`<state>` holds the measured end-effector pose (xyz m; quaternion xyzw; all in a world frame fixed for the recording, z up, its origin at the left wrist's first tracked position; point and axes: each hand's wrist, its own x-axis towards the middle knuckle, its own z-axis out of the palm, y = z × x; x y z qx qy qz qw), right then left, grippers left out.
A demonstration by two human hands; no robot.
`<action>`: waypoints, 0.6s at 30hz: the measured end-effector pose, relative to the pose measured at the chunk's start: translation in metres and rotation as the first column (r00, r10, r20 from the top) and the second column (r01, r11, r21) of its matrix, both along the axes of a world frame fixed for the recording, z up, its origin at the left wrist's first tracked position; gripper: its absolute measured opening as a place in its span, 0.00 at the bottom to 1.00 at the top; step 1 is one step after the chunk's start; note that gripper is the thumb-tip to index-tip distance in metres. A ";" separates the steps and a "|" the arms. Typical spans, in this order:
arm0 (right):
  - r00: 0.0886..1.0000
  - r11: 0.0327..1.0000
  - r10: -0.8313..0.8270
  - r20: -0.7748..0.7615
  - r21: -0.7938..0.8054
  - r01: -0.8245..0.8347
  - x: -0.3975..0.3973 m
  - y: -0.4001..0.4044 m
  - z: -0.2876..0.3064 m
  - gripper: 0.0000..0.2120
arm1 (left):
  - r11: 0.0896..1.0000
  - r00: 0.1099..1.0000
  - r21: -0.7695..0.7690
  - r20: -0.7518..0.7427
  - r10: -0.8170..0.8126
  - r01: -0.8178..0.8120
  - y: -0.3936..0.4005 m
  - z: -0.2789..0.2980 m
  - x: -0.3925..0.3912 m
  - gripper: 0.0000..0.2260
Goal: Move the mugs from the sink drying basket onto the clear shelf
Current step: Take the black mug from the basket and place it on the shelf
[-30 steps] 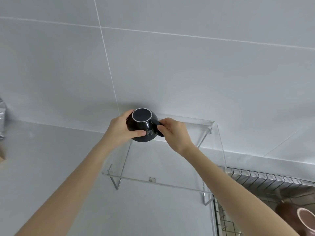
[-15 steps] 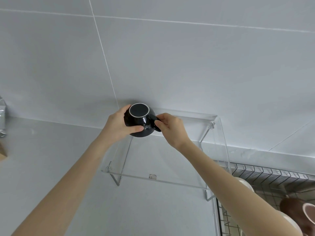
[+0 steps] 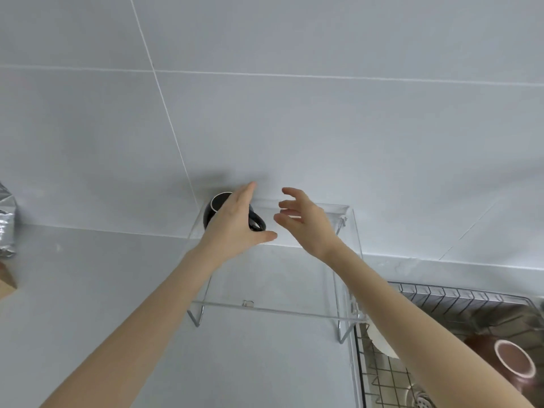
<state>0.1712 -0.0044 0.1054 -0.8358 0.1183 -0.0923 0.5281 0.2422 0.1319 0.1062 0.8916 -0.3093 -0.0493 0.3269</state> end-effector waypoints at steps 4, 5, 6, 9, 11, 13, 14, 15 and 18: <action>0.995 0.997 -0.077 0.061 -0.018 0.078 -0.056 -0.035 0.017 0.20 | 0.987 0.987 -0.054 -0.033 -0.155 0.153 -0.038 0.010 -0.051 0.41; 0.992 0.994 -0.108 0.070 -0.028 0.110 -0.073 -0.047 0.020 0.18 | 0.978 0.980 -0.077 -0.039 -0.197 0.194 -0.047 0.009 -0.065 0.40; 0.987 0.988 -0.145 0.076 -0.035 0.148 -0.090 -0.059 0.020 0.16 | 0.968 0.971 -0.106 -0.042 -0.234 0.229 -0.057 0.008 -0.078 0.39; 0.952 0.953 -0.301 0.050 -0.031 0.303 -0.141 -0.098 0.006 0.10 | 0.932 0.941 -0.195 -0.088 -0.328 0.306 -0.087 -0.002 -0.118 0.35; 0.922 0.922 -0.387 -0.030 -0.045 0.385 -0.174 -0.123 -0.015 0.08 | 0.914 0.911 -0.212 -0.154 -0.382 0.347 -0.112 -0.017 -0.145 0.32; 0.893 0.909 -0.417 -0.166 -0.096 0.406 -0.196 -0.133 -0.043 0.10 | 0.905 0.881 -0.204 -0.227 -0.414 0.373 -0.129 -0.038 -0.162 0.29; 0.873 0.906 -0.423 -0.242 -0.120 0.405 -0.207 -0.137 -0.060 0.11 | 0.904 0.865 -0.182 -0.271 -0.423 0.386 -0.138 -0.051 -0.170 0.29; 0.850 0.906 -0.423 -0.314 -0.140 0.400 -0.216 -0.140 -0.078 0.11 | 0.907 0.853 -0.141 -0.308 -0.421 0.397 -0.147 -0.065 -0.176 0.29; 0.785 0.911 -0.410 -0.465 -0.169 0.376 -0.233 -0.141 -0.123 0.13 | 0.906 0.827 0.009 -0.411 -0.383 0.424 -0.164 -0.108 -0.185 0.33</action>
